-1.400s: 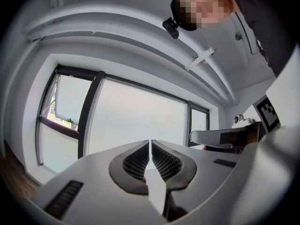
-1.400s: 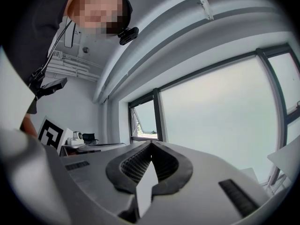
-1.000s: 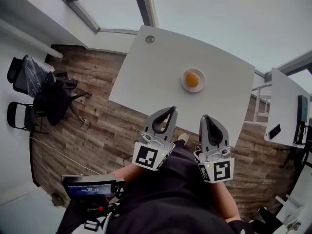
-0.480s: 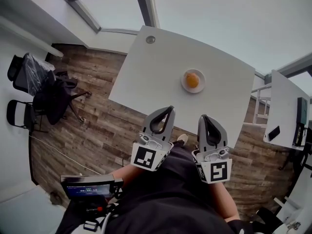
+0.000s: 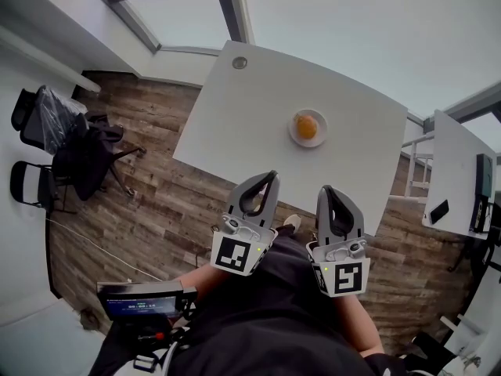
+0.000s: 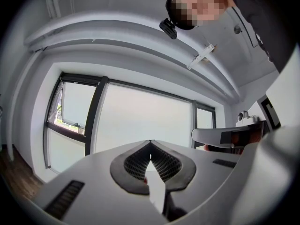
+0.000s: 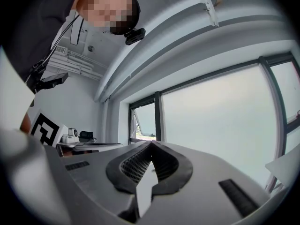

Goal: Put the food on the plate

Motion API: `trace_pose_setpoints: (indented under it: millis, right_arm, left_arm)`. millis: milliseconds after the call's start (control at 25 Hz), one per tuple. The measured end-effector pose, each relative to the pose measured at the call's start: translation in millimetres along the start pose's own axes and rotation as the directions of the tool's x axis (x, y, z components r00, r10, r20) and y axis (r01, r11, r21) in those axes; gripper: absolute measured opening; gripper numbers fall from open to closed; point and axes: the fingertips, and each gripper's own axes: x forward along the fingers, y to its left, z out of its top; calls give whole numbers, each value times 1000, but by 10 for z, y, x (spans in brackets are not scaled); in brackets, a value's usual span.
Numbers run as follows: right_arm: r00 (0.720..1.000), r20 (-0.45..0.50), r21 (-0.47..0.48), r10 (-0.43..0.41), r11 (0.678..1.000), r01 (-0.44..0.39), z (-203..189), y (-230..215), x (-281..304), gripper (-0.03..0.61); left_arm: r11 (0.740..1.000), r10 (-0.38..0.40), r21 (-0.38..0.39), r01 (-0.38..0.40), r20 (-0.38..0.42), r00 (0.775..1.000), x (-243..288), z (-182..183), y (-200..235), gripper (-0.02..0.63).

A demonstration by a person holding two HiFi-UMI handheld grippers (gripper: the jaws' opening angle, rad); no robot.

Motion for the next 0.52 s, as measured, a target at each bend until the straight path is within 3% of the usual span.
trace_pose_setpoints:
  millis: [520]
  right_arm:
    - [1000,-19,8,14,1000,-14,-69,-8,13,5]
  left_arm:
    - [999,27,-27,-28,-30,999,-10,-78,27,6]
